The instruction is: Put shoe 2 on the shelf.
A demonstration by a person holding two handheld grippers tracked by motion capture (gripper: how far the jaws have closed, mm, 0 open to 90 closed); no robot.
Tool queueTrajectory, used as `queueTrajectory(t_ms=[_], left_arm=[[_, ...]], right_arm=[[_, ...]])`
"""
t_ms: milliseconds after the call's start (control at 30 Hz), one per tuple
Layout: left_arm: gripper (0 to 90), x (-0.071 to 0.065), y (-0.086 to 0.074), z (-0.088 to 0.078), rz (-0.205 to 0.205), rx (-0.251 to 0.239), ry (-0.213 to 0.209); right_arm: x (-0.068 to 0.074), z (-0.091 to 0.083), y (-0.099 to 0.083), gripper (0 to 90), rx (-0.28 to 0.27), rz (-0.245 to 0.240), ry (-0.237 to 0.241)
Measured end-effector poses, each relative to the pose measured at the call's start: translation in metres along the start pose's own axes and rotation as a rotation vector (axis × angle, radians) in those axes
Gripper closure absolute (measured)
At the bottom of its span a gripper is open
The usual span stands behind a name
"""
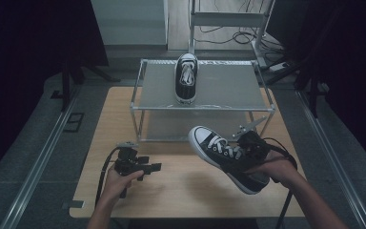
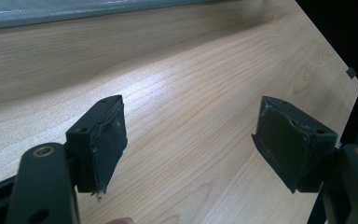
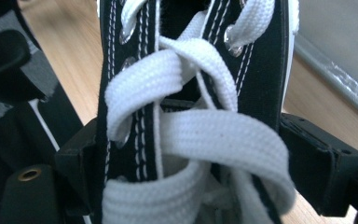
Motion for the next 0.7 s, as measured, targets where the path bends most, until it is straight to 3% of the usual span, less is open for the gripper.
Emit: queueTrajectory(t_ms=[700], left_arm=[[24.8,0.003,0.000,0.001,-0.012,-0.001,-0.008]], right_arm=[[-0.021,-0.047,0.033,16.5,-0.107,0.106,-0.022]])
Point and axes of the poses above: each handheld gripper's, and its own axes: z roughly forward along the jaws, y roughly out of its top, x roughly to its left, the point moved 8 cm from there along z, roughly forward along the jaws, and after that the axes turned 6 degrees about x, right-handed, at the moved point
